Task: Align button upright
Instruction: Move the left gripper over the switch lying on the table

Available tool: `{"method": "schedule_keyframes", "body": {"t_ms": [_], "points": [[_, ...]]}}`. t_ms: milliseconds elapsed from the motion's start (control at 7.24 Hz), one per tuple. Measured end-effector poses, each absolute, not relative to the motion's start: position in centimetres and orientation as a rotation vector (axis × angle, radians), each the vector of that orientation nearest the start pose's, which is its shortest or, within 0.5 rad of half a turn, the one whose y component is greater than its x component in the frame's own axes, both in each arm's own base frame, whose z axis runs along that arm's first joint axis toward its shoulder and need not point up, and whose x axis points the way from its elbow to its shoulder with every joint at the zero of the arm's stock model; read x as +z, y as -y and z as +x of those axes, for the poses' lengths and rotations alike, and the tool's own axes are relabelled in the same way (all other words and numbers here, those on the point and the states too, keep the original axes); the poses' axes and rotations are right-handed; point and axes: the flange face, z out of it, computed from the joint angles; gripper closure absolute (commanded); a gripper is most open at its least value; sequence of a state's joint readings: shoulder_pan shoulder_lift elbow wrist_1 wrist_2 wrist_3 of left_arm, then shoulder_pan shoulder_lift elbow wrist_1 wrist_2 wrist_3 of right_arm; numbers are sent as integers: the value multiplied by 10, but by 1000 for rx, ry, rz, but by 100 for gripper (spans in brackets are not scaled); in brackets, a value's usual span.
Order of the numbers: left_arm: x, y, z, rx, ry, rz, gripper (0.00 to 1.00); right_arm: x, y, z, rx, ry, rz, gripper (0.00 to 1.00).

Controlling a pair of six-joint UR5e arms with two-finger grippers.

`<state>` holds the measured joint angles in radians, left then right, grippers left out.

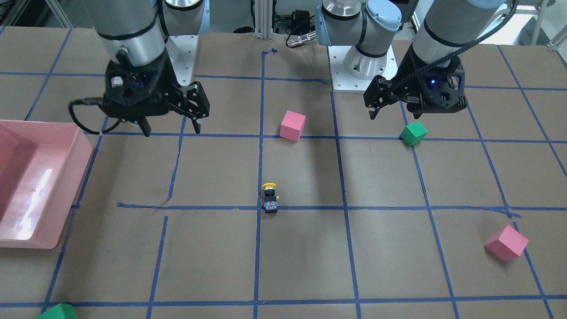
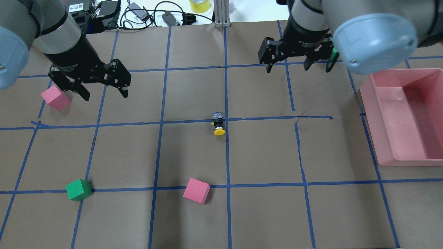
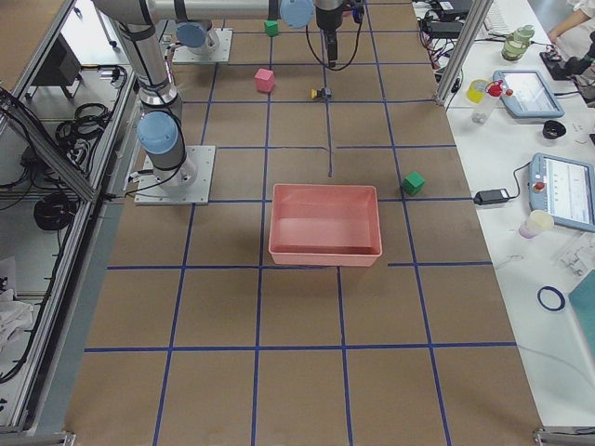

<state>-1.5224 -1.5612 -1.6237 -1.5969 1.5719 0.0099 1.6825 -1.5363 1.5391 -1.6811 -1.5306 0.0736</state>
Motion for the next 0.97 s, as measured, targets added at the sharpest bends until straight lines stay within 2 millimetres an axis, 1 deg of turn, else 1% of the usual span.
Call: {"method": "schedule_keyframes", "body": {"t_ms": [138, 276, 414, 552, 691, 829, 967], "points": [[444, 488, -129, 127, -3158, -40, 0, 513, 485, 182, -114, -3106, -44, 0], [420, 488, -158, 99, -3179, -43, 0, 520, 480, 176, -104, -3115, -37, 0], [394, 490, -186, 38, -3194, -78, 0, 524, 480, 173, -120, -3129, -33, 0], [368, 496, -205, -30, -3212, -109, 0, 525, 481, 171, -143, -3149, -31, 0], [348, 501, -220, -72, -3249, -135, 0, 525, 481, 170, -155, -3162, -31, 0], [330, 509, -230, -84, -3293, -160, 0, 525, 481, 169, -161, -3168, -33, 0], [313, 516, -235, -79, -3320, -173, 3, 525, 481, 169, -164, -3170, -33, 0]]}}
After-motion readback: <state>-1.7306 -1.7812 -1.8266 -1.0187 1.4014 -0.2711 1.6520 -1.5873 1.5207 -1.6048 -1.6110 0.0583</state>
